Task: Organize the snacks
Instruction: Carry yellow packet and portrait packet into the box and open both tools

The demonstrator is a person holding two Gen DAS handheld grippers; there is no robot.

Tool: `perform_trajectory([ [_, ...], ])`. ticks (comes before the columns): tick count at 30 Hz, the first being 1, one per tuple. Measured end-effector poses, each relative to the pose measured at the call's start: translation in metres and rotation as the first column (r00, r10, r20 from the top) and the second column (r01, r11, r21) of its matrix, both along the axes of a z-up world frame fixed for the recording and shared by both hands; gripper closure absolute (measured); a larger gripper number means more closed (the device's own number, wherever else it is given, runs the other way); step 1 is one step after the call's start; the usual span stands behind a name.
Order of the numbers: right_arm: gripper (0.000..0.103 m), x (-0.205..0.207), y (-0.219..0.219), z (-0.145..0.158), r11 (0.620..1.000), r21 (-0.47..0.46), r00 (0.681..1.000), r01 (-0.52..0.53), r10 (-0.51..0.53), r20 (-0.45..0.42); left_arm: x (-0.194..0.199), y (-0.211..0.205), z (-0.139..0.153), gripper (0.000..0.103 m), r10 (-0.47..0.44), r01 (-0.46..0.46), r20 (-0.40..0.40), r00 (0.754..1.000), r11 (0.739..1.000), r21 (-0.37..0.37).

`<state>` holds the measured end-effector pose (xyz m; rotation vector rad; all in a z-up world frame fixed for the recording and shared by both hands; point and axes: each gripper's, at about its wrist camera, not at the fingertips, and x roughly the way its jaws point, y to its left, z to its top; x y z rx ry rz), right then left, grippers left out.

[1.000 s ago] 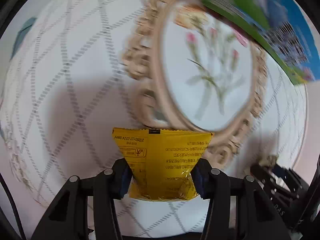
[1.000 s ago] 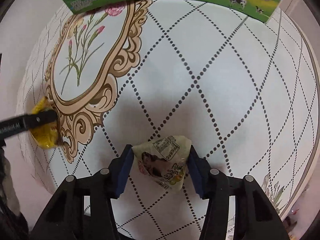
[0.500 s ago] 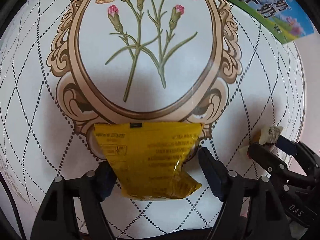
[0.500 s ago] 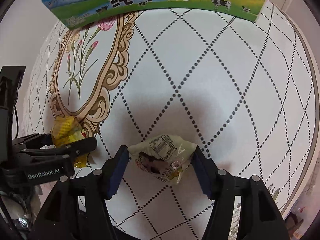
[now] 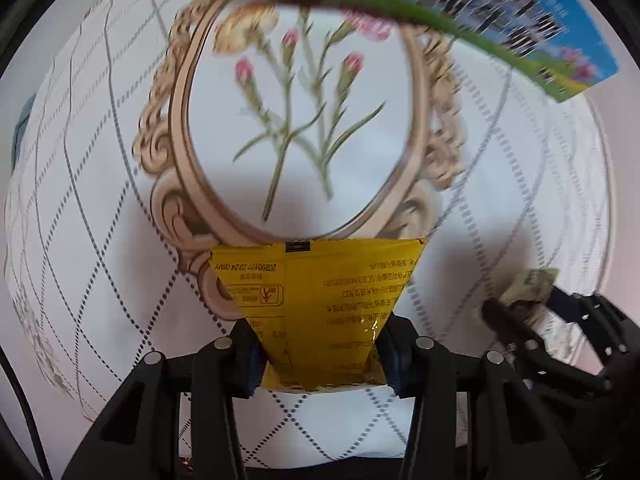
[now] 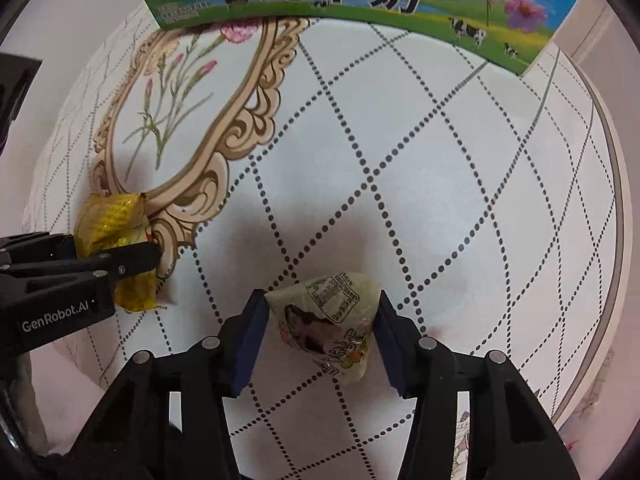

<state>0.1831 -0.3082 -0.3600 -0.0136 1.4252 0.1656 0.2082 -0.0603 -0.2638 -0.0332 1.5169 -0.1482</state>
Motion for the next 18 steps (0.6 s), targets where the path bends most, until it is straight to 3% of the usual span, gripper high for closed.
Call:
perform_trajectory([
  [2, 0.049, 0.002, -0.002, 0.011, 0.999, 0.031, 1.000, 0.014, -0.015, 0.009, 0.029, -0.013, 0.017, 0.060, -0.011, 0.012, 0.025, 1.000, 1.000, -0.019],
  [7, 0.049, 0.011, -0.014, 0.045, 0.993, 0.107, 0.998, 0.043, -0.047, 0.042, 0.057, -0.037, 0.077, 0.060, -0.056, 0.064, 0.117, 0.991, 0.996, -0.066],
  [12, 0.049, 0.041, -0.045, 0.099, 0.978, 0.192, 0.985, 0.086, -0.112, 0.131, 0.104, -0.056, 0.135, 0.060, -0.103, 0.129, 0.203, 0.974, 0.984, -0.123],
  [18, 0.049, 0.105, -0.086, 0.169, 0.959, 0.262, 0.952, 0.109, -0.176, 0.249, 0.172, -0.061, 0.162, 0.060, -0.153, 0.180, 0.284, 0.947, 0.981, -0.074],
])
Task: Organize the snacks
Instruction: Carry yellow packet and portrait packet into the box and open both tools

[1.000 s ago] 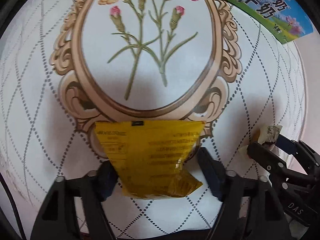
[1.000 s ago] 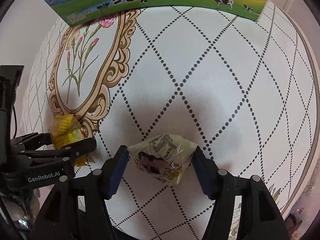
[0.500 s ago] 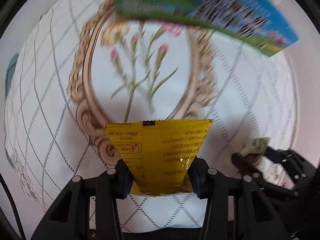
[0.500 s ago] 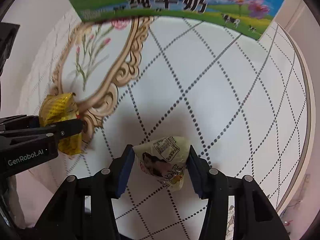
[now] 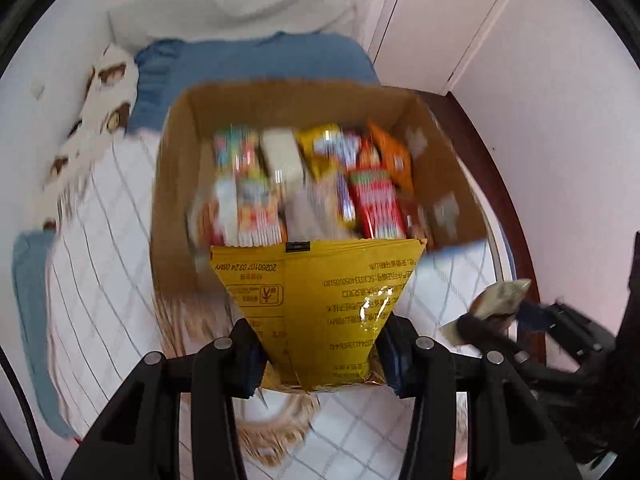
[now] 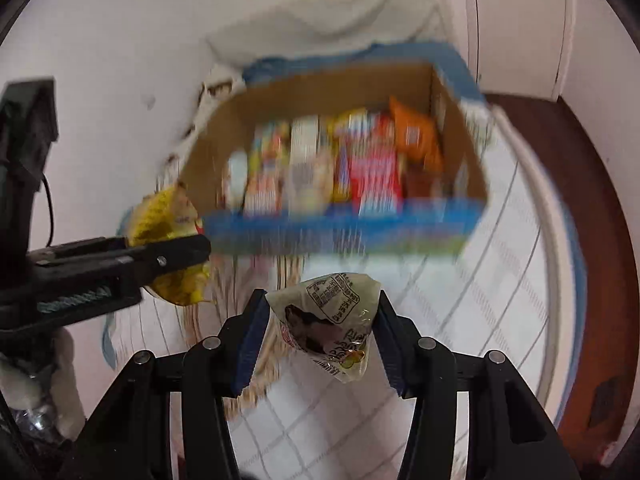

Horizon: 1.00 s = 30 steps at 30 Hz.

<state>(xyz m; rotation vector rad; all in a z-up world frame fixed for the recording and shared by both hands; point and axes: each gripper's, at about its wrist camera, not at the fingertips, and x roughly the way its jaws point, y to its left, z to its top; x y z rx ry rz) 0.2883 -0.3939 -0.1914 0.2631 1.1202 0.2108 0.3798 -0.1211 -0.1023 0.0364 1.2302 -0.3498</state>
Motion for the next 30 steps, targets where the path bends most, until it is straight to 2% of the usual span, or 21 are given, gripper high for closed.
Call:
perform_trajectory([
  [2, 0.049, 0.035, -0.011, 0.017, 1.000, -0.017, 0.999, 0.013, -0.013, 0.033, 0.029, -0.003, 0.006, 0.060, -0.002, 0.001, 0.014, 1.000, 1.000, 0.031],
  [5, 0.049, 0.079, -0.020, 0.023, 0.997, -0.067, 0.999, 0.035, -0.033, 0.039, 0.078, -0.004, -0.003, 0.059, -0.006, 0.006, 0.003, 1.000, 0.995, 0.097],
  [7, 0.049, 0.107, -0.026, 0.014, 0.996, -0.083, 0.999, 0.045, -0.043, 0.022, 0.099, -0.001, -0.009, 0.059, 0.005, -0.002, -0.017, 1.000, 0.991, 0.133],
  [11, 0.049, 0.165, -0.033, -0.011, 0.987, -0.156, 0.997, 0.046, -0.055, -0.052, 0.153, 0.008, -0.046, 0.059, 0.053, -0.035, -0.090, 0.995, 0.980, 0.194],
  [16, 0.047, 0.204, -0.039, -0.043, 0.974, -0.218, 0.989, 0.058, -0.087, -0.124, 0.186, 0.008, -0.082, 0.057, 0.074, -0.030, -0.149, 0.986, 0.961, 0.274],
  [18, 0.037, 0.218, -0.040, -0.058, 0.977, -0.208, 0.982, 0.057, -0.093, -0.165, 0.195, 0.011, -0.096, 0.057, 0.101, -0.048, -0.190, 0.976, 0.963, 0.265],
  [19, 0.034, 0.223, -0.041, -0.064, 0.977, -0.206, 0.977, 0.062, -0.101, -0.187, 0.197, 0.011, -0.098, 0.052, 0.107, -0.054, -0.199, 0.974, 0.966, 0.252],
  [20, 0.025, 0.227, -0.042, -0.070, 0.977, -0.205, 0.973, 0.062, -0.105, -0.204, 0.200, 0.011, -0.101, 0.032, 0.108, -0.058, -0.206, 0.972, 0.970, 0.235],
  [21, 0.014, 0.231, -0.043, -0.074, 0.975, -0.214, 0.971, 0.066, -0.112, -0.211, 0.201, 0.011, -0.102, 0.019, 0.107, -0.059, -0.206, 0.973, 0.972, 0.229],
  [22, 0.011, 0.233, -0.042, -0.078, 0.973, -0.218, 0.970, 0.070, -0.117, -0.214, 0.201, 0.010, -0.102, 0.003, 0.110, -0.062, -0.204, 0.973, 0.972, 0.227],
  [23, 0.006, 0.234, -0.042, -0.079, 0.980, -0.189, 0.969, 0.069, -0.111, -0.222, 0.200, 0.009, -0.103, 0.003, 0.106, -0.062, -0.197, 0.975, 0.974, 0.220],
  [30, 0.006, 0.237, -0.034, -0.089, 0.981, -0.184, 0.966, 0.067, -0.110, -0.235, 0.187, 0.007, -0.103, 0.003, 0.112, -0.073, -0.209, 0.972, 0.980, 0.183],
])
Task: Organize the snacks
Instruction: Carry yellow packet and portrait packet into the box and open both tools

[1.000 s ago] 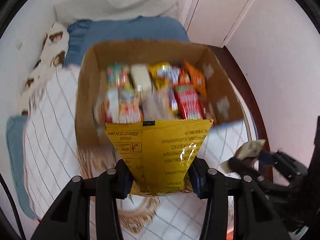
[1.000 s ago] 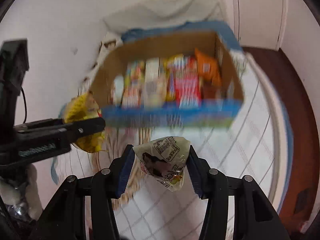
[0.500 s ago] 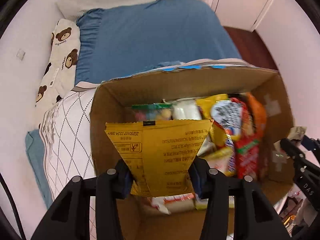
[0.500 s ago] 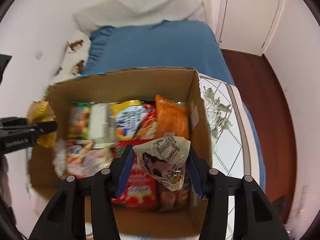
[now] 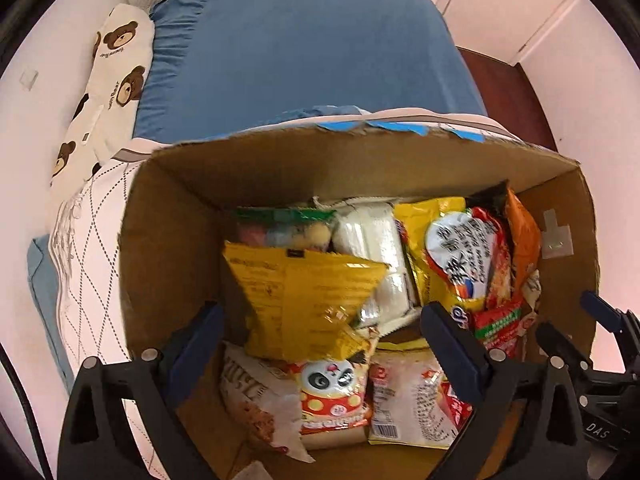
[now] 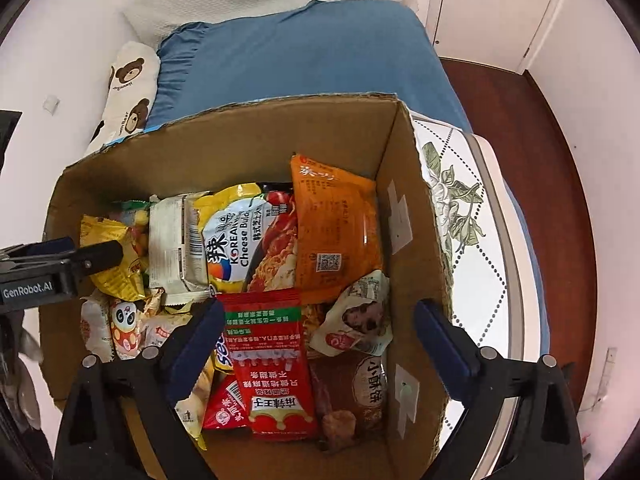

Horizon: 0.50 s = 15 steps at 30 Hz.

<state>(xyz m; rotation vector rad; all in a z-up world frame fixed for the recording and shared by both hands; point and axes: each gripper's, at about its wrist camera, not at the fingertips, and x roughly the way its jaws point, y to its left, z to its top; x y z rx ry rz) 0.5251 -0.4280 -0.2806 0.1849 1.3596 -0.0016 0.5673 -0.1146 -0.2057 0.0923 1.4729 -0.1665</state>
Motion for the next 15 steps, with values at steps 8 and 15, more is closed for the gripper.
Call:
perform_trajectory([
  [8, 0.006, -0.014, 0.008, 0.003, 1.000, 0.013, 1.000, -0.005, 0.005, 0.023, -0.034, -0.001, 0.014, 0.003, 0.015, -0.016, 0.078, 0.997, 1.000, 0.011],
  [15, 0.006, -0.034, 0.015, 0.022, 1.000, -0.008, 0.997, -0.020, 0.021, 0.073, -0.071, 0.002, 0.030, 0.003, 0.037, -0.036, 0.123, 0.992, 0.999, -0.011],
])
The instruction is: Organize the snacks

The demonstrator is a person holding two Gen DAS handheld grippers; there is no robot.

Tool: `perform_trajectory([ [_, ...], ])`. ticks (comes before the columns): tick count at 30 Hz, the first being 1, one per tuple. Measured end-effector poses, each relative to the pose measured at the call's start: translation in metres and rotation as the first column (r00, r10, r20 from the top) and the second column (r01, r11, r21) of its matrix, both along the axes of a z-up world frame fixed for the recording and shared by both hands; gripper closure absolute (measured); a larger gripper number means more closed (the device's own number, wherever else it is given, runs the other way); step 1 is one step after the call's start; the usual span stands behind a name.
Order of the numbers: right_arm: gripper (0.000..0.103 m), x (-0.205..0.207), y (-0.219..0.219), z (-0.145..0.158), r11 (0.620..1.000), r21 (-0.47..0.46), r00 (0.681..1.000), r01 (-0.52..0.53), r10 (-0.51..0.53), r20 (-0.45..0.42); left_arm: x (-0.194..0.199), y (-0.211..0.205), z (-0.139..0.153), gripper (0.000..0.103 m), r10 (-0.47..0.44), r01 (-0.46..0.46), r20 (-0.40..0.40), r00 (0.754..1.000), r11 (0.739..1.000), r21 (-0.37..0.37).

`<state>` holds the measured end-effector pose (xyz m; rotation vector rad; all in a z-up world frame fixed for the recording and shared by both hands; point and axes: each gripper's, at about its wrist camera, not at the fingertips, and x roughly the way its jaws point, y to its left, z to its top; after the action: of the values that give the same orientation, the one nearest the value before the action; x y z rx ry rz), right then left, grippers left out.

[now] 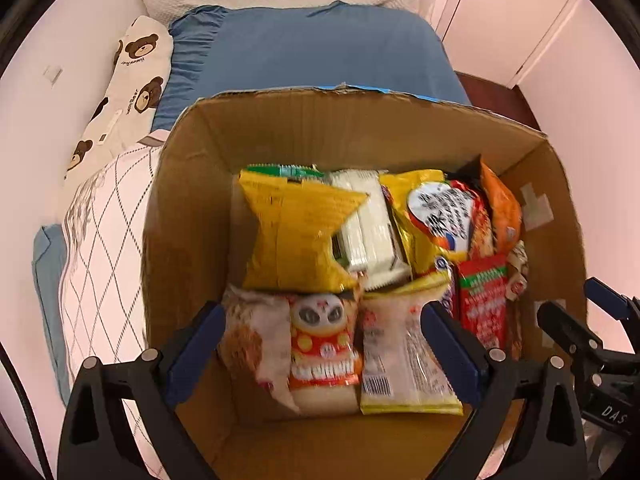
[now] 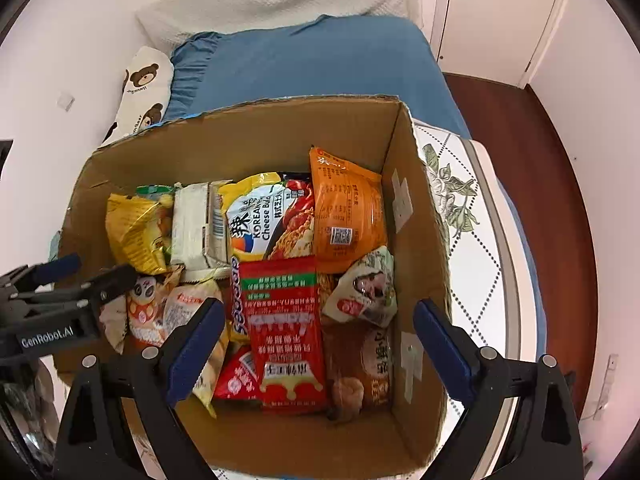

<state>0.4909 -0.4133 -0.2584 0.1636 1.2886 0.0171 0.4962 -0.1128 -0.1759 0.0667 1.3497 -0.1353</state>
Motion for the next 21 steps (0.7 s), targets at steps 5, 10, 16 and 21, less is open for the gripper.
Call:
perform_trajectory([
  [5, 0.006, -0.024, 0.001, 0.020, 1.000, 0.004, 0.999, -0.002, 0.001, 0.048, -0.033, 0.006, 0.025, 0.003, 0.017, -0.016, 0.081, 0.997, 1.000, -0.017],
  [10, 0.006, -0.055, 0.003, 0.049, 1.000, 0.004, 0.993, -0.010, 0.010, 0.116, -0.065, 0.009, 0.054, 0.003, 0.020, -0.013, 0.161, 0.987, 0.999, -0.045],
  [16, 0.004, -0.101, 0.008, 0.087, 1.000, 0.005, 0.977, -0.014, 0.013, 0.214, -0.120, 0.011, 0.092, 0.003, 0.033, -0.021, 0.269, 0.963, 0.999, -0.046],
  [21, 0.004, -0.145, 0.011, 0.118, 1.000, -0.001, 0.956, -0.013, 0.013, 0.293, -0.166, 0.017, 0.120, 0.003, 0.050, -0.036, 0.360, 0.932, 0.998, -0.046],
])
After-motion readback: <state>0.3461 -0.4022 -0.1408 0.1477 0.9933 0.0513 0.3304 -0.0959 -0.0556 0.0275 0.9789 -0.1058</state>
